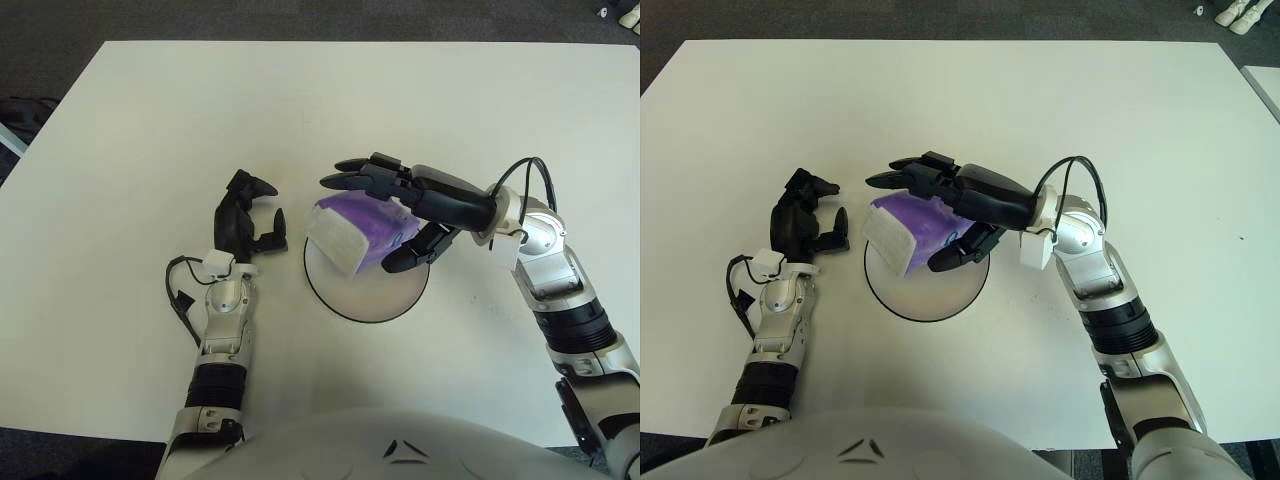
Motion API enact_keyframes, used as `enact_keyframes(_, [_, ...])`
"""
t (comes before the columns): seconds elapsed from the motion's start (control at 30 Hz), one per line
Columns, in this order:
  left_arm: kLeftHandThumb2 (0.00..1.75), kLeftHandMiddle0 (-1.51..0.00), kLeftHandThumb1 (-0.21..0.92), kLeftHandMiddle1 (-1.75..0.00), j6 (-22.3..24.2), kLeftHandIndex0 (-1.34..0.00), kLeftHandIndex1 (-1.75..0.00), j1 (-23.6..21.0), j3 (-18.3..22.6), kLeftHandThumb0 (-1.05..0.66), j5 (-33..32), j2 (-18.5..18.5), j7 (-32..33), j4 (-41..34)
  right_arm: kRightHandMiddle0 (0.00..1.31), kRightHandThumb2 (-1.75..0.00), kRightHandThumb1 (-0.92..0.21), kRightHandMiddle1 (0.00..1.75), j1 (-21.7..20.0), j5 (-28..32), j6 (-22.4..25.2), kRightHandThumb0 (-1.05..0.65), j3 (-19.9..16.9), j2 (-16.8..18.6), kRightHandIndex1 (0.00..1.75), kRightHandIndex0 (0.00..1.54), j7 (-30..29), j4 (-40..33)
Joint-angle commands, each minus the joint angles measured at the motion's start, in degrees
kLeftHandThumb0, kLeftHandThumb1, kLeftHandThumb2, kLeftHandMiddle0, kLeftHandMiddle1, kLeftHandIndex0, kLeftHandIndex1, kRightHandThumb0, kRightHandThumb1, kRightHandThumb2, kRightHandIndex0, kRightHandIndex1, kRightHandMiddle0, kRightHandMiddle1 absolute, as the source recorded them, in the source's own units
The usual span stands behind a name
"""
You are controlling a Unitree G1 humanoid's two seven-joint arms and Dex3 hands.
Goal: Put the tissue paper into the plate.
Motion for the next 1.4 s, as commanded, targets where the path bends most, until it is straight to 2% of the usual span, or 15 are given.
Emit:
enact_keyframes(0.0, [1.43,-0.72,0.16,-1.53,1.84,-0.61,-1.75,4.32,0.45,-0.01,0.32,-0.20,0.55,7.06,0.00,-0.46,-0.88,0.00,-1.06,2.19,0.68,-1.05,0.31,-1.29,0.00,0.00,1.84,0.14])
enact_keyframes(0.13, [1.43,-0.73,0.16,-1.51,0.76,-0.62,-1.75,4.19,0.50,-0.01,0.28,-0.17,0.36,7.64,0.00,-0.44,-0.86,0.00,-1.37,3.03,1.99,-1.05,0.22,-1.52,0.00,0.00,2.70,-0.12])
enact_keyframes(0.63, [1.44,-0.70,0.15,-1.53,1.24,-0.65,-1.75,4.36,0.27,-0.01,0.83,-0.37,1.07,7.02,0.00,-0.43,-0.79,0.00,-1.61,5.68,5.32,-0.97,-0.93,-2.99,0.00,0.00,4.43,-1.38])
enact_keyframes(0.8, [1.44,-0.70,0.15,-1.53,1.09,-0.65,-1.75,4.66,0.11,-0.01,0.89,-0.58,1.52,6.26,0.00,-0.54,-0.71,0.00,-1.49,7.00,7.54,-0.91,-1.24,-3.35,0.00,0.00,4.98,-2.09])
enact_keyframes(0.87, [1.43,-0.70,0.16,-1.52,1.16,-0.65,-1.75,4.83,0.06,-0.01,0.84,-0.72,1.66,5.90,0.00,-0.62,-0.64,0.00,-1.42,7.61,8.54,-0.86,-1.46,-3.50,0.00,0.00,5.16,-2.46])
enact_keyframes(1.0, [1.43,-0.71,0.16,-1.51,2.00,-0.64,-1.75,5.28,-0.05,-0.01,0.63,-1.18,1.95,4.55,0.00,-0.73,-0.60,0.00,0.74,8.42,10.06,-0.79,-2.38,-1.39,0.00,0.00,2.22,-3.72])
enact_keyframes(1.1, [1.46,-0.73,0.14,-1.54,-0.11,-0.63,-1.75,4.92,-0.16,-0.01,0.13,-0.99,0.81,5.06,0.00,-0.74,-0.63,0.00,2.24,7.95,10.39,-0.80,-3.60,1.50,0.00,0.00,-2.03,-4.32])
enact_keyframes(1.17, [1.51,-0.76,0.11,-1.57,-0.70,-0.63,-1.75,4.77,-0.20,-0.01,-0.20,-0.71,0.04,5.62,0.00,-0.71,-0.70,0.00,3.25,7.94,9.76,-0.82,-4.42,3.16,0.00,0.00,-4.32,-4.48])
enact_keyframes(1.33, [1.56,-0.79,0.07,-1.60,0.09,-0.63,-1.75,4.65,-0.23,-0.01,-0.42,-0.50,-0.66,5.43,0.00,-0.69,-0.78,0.00,2.77,7.27,6.66,-0.84,-8.24,4.24,0.00,0.00,-7.61,-0.31])
enact_keyframes(1.37, [1.57,-0.80,0.06,-1.61,0.25,-0.63,-1.75,4.64,-0.27,-0.01,-0.42,-0.40,-0.89,5.33,0.00,-0.69,-0.80,0.00,3.40,6.99,8.84,-0.84,-9.76,4.54,0.00,0.00,-9.66,-1.17])
